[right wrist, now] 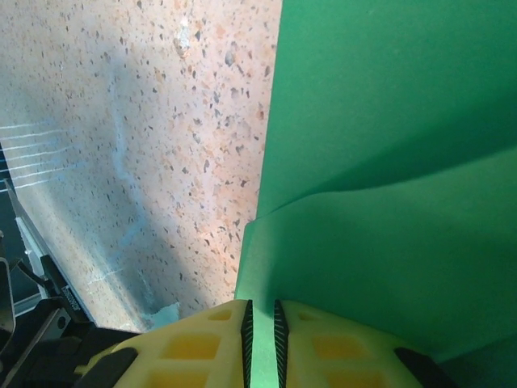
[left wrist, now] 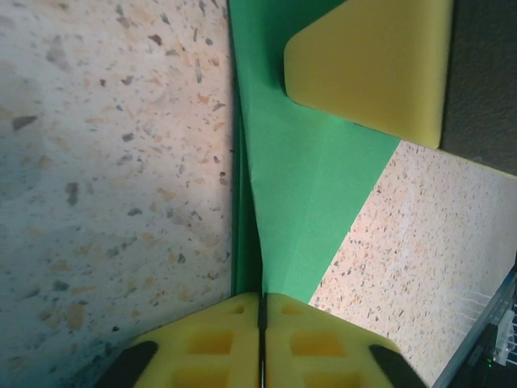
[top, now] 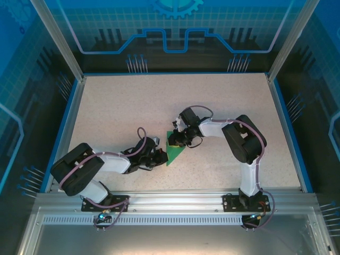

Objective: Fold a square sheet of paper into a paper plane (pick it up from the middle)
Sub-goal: Fourth fold the wing at the center of the table.

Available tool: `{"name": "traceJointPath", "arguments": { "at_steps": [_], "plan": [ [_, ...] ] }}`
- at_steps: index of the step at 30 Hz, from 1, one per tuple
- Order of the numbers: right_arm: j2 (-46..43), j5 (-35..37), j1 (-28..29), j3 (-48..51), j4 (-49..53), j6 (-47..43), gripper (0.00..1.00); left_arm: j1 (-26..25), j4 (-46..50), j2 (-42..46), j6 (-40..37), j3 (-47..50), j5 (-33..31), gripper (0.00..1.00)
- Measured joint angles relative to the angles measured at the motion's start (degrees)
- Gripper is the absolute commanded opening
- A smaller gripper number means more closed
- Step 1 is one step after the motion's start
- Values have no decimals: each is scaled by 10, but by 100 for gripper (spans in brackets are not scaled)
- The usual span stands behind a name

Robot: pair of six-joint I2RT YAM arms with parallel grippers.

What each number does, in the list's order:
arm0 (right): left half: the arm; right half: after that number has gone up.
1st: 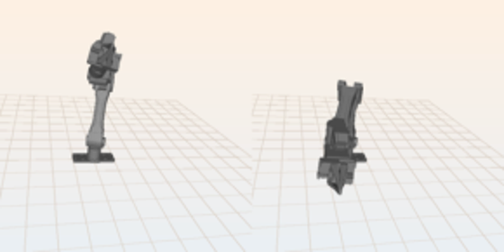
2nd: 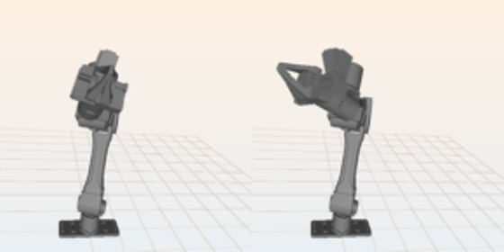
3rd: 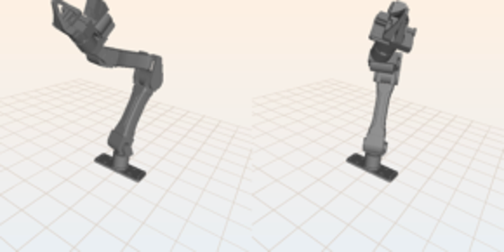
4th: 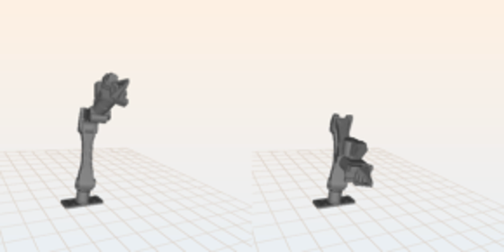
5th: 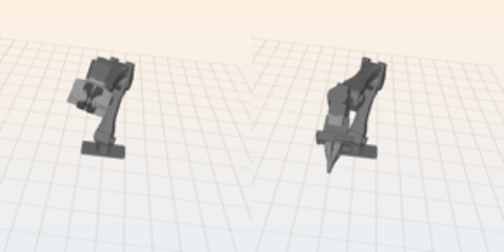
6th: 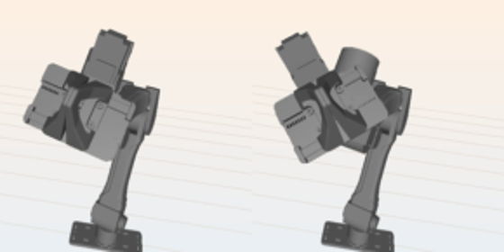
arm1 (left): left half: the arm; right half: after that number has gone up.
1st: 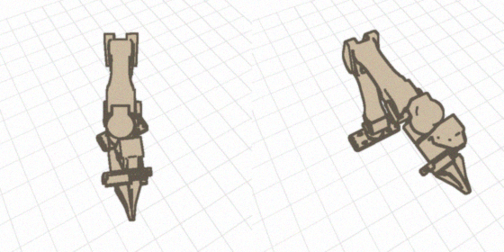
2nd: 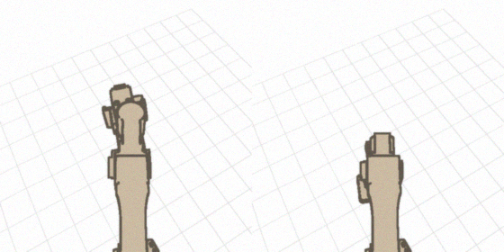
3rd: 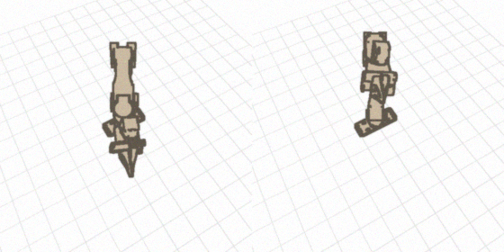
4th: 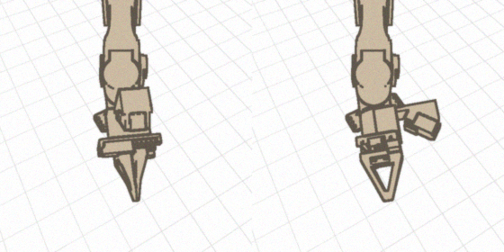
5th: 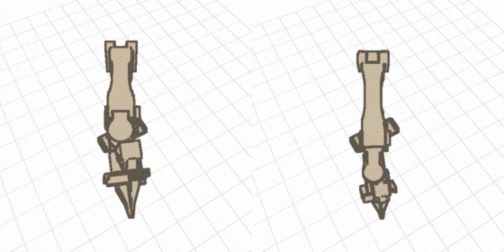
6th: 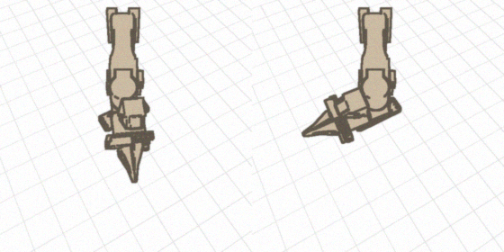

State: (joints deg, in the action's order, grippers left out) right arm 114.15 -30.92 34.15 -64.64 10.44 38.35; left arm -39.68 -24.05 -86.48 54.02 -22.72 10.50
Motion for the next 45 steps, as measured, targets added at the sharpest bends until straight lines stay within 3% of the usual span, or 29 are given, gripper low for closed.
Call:
{"name": "traceJointPath", "arguments": {
  "at_steps": [6, 15, 27, 45],
  "plan": [
    [2, 0, 0, 0, -1, -1, 18, -1, 61, 48, -3, 0, -13, 30],
    [2, -7, -1, 11, -23, 0, 18, -1, 133, 105, -22, -45, -16, 24],
    [-2, -9, -1, 21, -40, 2, 18, 4, 100, -12, -44, -88, 30, 18],
    [-23, 1, -1, 33, -38, 2, 21, 10, 73, -32, -33, -55, 51, 16]
  ]
}}
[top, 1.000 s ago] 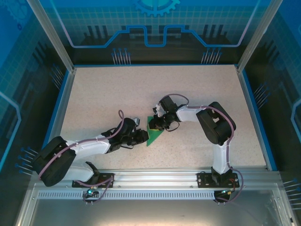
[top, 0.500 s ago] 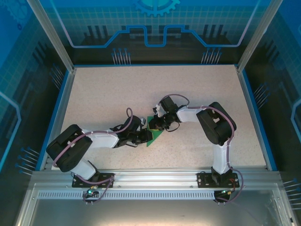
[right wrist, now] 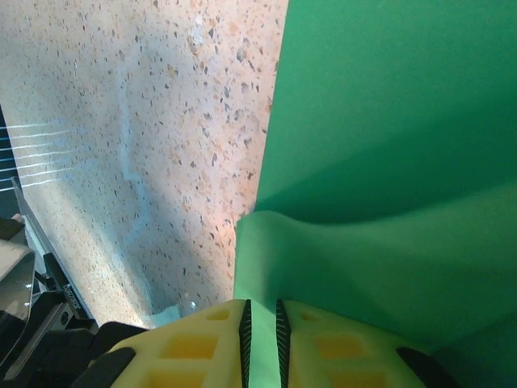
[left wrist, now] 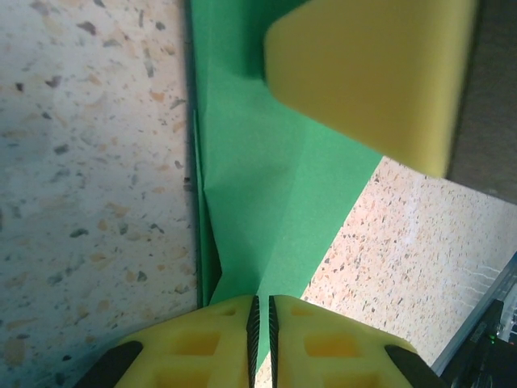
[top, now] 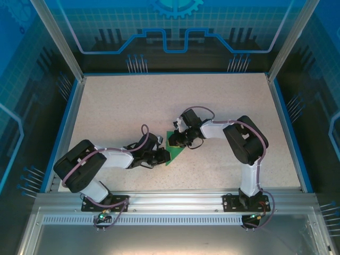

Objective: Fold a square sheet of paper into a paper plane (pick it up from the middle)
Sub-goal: Fourth fold the wing at the center of the table.

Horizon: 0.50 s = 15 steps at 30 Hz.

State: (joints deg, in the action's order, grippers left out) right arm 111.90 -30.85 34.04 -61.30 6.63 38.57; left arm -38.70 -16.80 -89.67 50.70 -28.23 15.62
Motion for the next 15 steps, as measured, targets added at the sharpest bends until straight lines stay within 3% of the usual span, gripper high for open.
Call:
{"name": "traceJointPath", "arguments": {
  "at_steps": [9, 15],
  "plan": [
    [-111, 23, 1, 23, 20, 4, 19, 4, 0, -3, 0, -1, 7, 13],
    [-89, 22, 23, 31, 6, 21, 18, 4, 0, -3, 0, -1, 7, 13]
  ]
}}
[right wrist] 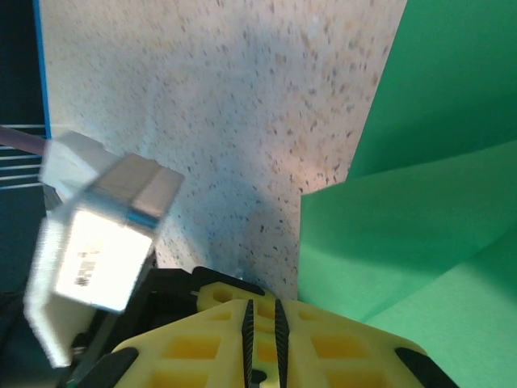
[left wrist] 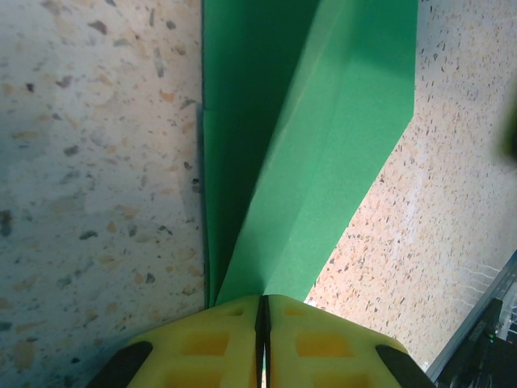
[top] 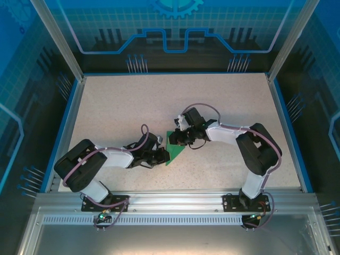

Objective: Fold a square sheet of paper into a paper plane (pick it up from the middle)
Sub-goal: Fourth fold the wing at the center of the table.

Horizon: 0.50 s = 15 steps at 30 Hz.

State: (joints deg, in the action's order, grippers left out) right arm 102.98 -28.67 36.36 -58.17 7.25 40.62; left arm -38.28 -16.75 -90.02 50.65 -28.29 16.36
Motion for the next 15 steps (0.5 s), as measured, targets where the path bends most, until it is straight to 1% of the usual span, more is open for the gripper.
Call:
{"name": "traceJointPath", "arguments": {
  "at_steps": [6, 10, 15],
  "plan": [
    [57, 2, 16, 0, -11, 9, 18, 0, 2, 0, 0, 0, 0, 11],
    [77, -9, 6, -3, -16, 10, 17, 0, 3, -1, -2, -1, 0, 6],
    [83, -28, -18, -6, -18, 10, 18, 0, 1, -9, -12, -6, 1, 3]
  ]
}}
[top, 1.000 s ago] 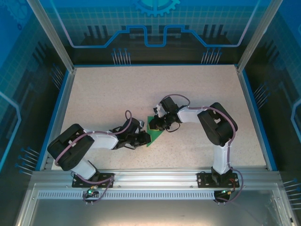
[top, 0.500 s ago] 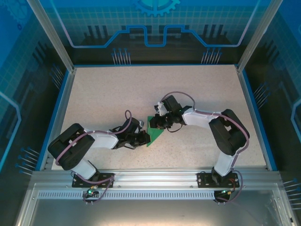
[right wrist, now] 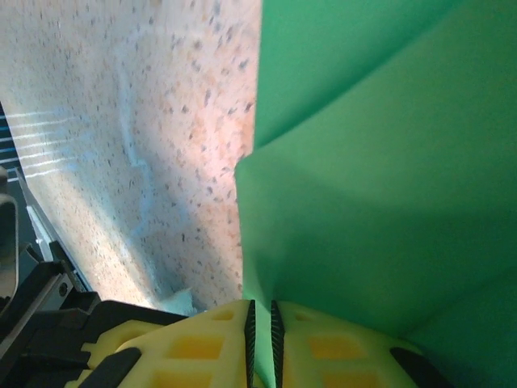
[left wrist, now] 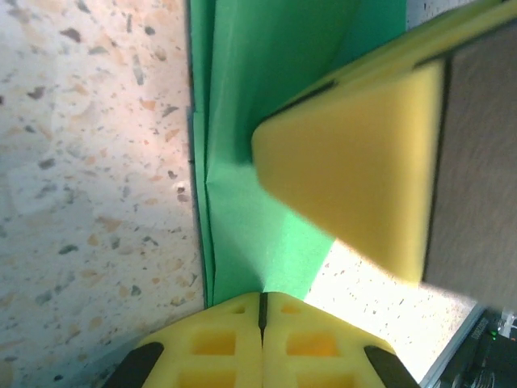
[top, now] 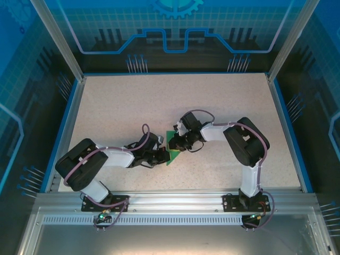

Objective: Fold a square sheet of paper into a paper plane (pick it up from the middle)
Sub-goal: Fourth fold the wing at the center of the table.

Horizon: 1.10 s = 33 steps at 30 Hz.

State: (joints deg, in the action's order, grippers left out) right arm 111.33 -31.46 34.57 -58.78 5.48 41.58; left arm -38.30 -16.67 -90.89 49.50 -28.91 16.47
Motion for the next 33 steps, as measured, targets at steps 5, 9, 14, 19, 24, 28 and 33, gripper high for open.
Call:
{"name": "traceJointPath", "arguments": {
  "at_steps": [5, 9, 14, 19, 24, 28, 33],
  "plan": [
    [15, 1, -41, -23, 5, 0, 19, 0, -5, -12, -1, -7, 5, 1],
    [31, -6, -61, -47, 18, 0, 19, 0, -16, -23, -1, -12, 10, 1],
    [47, -12, -76, -73, 37, 0, 19, 0, -21, -24, -1, -11, 10, 0],
    [67, -20, -98, -107, 56, -3, 19, 0, -24, -24, -1, -9, 10, 0],
    [81, -19, -114, -132, 70, -9, 20, 0, -26, -24, -1, -9, 10, 0],
    [91, 10, -147, -157, 73, -21, 20, 0, -27, -24, -1, -9, 10, 0],
    [92, 33, -179, -184, 83, -38, 21, 0, -27, -24, -1, -9, 10, 0]
  ]
}}
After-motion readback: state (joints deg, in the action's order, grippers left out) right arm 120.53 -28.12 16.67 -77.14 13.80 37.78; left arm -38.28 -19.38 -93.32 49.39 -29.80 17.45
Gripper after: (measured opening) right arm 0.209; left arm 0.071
